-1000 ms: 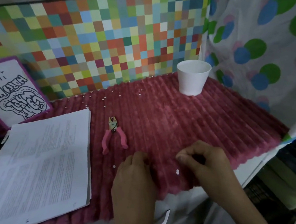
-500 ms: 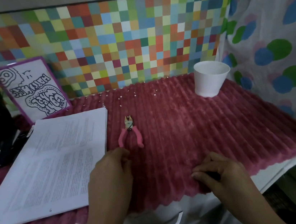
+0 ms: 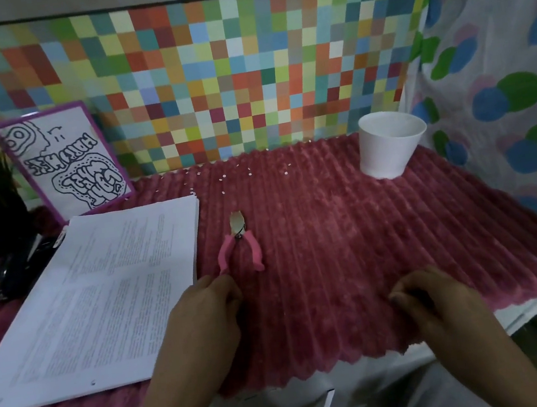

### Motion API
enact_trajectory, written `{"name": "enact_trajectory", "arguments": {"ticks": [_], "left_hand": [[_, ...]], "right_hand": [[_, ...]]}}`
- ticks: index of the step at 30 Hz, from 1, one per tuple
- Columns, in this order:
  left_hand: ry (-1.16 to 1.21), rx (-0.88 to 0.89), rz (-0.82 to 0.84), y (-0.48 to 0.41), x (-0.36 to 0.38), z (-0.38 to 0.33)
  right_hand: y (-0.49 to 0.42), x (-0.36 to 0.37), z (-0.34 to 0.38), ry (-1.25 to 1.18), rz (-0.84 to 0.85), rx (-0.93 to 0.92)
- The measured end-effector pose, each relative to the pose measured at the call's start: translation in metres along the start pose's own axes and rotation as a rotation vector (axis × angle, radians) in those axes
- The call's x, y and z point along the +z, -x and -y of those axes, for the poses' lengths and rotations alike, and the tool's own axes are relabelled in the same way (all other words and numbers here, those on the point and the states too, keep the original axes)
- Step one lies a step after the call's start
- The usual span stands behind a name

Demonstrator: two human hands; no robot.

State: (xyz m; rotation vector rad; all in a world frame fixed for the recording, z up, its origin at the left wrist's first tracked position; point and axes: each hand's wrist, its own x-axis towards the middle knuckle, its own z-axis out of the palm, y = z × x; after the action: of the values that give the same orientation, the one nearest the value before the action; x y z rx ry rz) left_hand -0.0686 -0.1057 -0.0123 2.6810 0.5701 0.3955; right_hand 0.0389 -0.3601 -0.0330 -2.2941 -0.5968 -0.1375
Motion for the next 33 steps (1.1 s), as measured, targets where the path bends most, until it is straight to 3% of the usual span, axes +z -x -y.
{"name": "enact_trajectory", "arguments": {"ticks": [4, 7, 11, 15, 20, 25, 30, 33], "left_hand": [[0.144, 0.013, -0.056, -0.005, -0.034, 0.011], [0.199, 0.129, -0.113, -0.026, -0.058, 0.003], [0.311, 0.375, -0.15, -0.097, -0.063, -0.06], [0.431, 0.486, -0.077, -0.194, -0.016, -0.144], [0.512, 0.458, -0.057, -0.277, 0.045, -0.212], [0.271, 0.472, 0.095, -0.311, 0.077, -0.221], [0.305, 0.38, -0.054, -0.314, 0.087, -0.215], [0.372, 0.423, -0.061, -0.311, 0.086, -0.209]], "right_hand": [[-0.01, -0.008, -0.005, -0.025, 0.09, 0.083], [-0.029, -0.022, -0.002, -0.115, 0.098, 0.119], [-0.094, -0.054, 0.006, -0.032, -0.088, -0.026], [-0.194, -0.078, -0.005, -0.125, -0.297, 0.02], [-0.288, -0.075, -0.029, -0.019, -0.234, 0.048], [-0.324, -0.067, -0.054, 0.227, 0.017, 0.033], [-0.327, -0.063, -0.062, 0.224, -0.032, 0.089], [-0.327, -0.059, -0.065, 0.334, -0.083, 0.006]]}}
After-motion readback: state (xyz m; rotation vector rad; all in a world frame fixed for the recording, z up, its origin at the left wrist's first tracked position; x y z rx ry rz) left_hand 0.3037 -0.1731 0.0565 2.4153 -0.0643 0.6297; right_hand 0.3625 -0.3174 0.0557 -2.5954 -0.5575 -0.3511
